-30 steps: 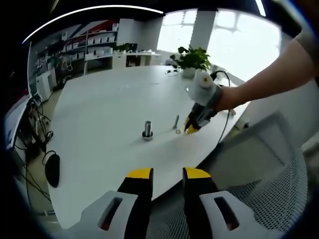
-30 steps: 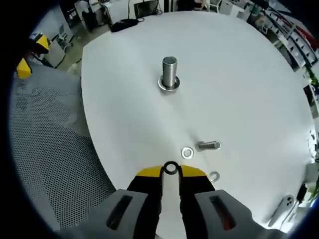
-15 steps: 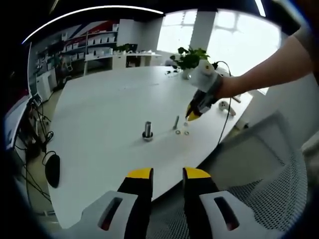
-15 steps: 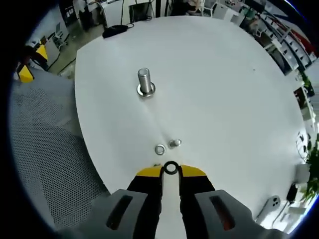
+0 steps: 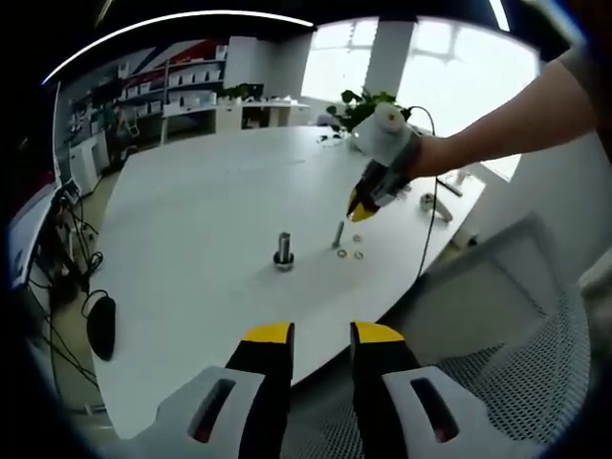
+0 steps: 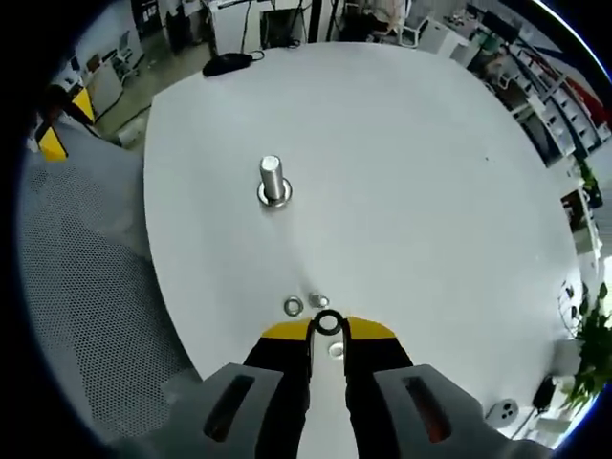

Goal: Place the washer onto the threaded stud by aligning its center hole with the stud, sliding it down to the base, and recovering from edge contact or off-axis alignment until the washer reaches the visible bottom stop.

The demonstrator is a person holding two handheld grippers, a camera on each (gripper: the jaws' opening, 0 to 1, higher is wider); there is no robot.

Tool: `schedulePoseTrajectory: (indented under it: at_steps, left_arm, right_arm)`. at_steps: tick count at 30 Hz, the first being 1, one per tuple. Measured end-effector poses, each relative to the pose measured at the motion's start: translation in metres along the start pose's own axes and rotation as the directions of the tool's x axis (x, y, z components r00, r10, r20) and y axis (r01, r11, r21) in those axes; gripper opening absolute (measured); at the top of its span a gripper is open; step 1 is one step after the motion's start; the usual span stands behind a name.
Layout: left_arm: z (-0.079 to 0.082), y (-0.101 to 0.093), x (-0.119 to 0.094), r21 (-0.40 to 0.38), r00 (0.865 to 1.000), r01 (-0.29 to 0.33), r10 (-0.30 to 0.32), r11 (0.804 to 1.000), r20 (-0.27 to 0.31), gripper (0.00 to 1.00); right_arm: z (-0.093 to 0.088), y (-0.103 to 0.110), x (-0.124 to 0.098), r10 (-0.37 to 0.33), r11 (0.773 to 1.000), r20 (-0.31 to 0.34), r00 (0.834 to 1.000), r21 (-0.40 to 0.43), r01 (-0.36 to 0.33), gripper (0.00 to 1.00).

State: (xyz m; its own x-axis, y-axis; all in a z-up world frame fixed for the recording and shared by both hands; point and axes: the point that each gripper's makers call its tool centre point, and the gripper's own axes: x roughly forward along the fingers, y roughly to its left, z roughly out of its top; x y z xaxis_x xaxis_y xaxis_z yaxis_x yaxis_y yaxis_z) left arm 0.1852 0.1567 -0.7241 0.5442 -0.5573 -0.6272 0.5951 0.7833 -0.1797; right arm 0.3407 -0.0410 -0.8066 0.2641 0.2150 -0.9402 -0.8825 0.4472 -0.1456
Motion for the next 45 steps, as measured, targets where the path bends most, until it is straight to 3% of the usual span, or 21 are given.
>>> schedulePoseTrajectory:
  at_steps: [8,23,45]
  left_arm:
    - [0.0,0.0,0.0,0.0,1.0,-0.003,0.003,1.0,-0.002,0.21]
    - [-0.003,0.001,0.001,0.0,1.0,-0.008,0.008,1.0,-0.011,0.2]
    - [-0.006,0.005,0.001,-0.009,0.999,-0.026,0.025,1.0,-0.031,0.19]
  right_arm:
    - [0.003,0.006,0.005,0.008,0.998,-0.01,1.0,-0.054,-0.009,0.13]
    - [0.003,0.006,0.015,0.021,0.998,-0.027,0.999,-0.059,-0.023,0.14]
    - [-0.006,0.007,0.052,0.065,0.991,-0.092,0.994,-0.108,-0.075,0.14]
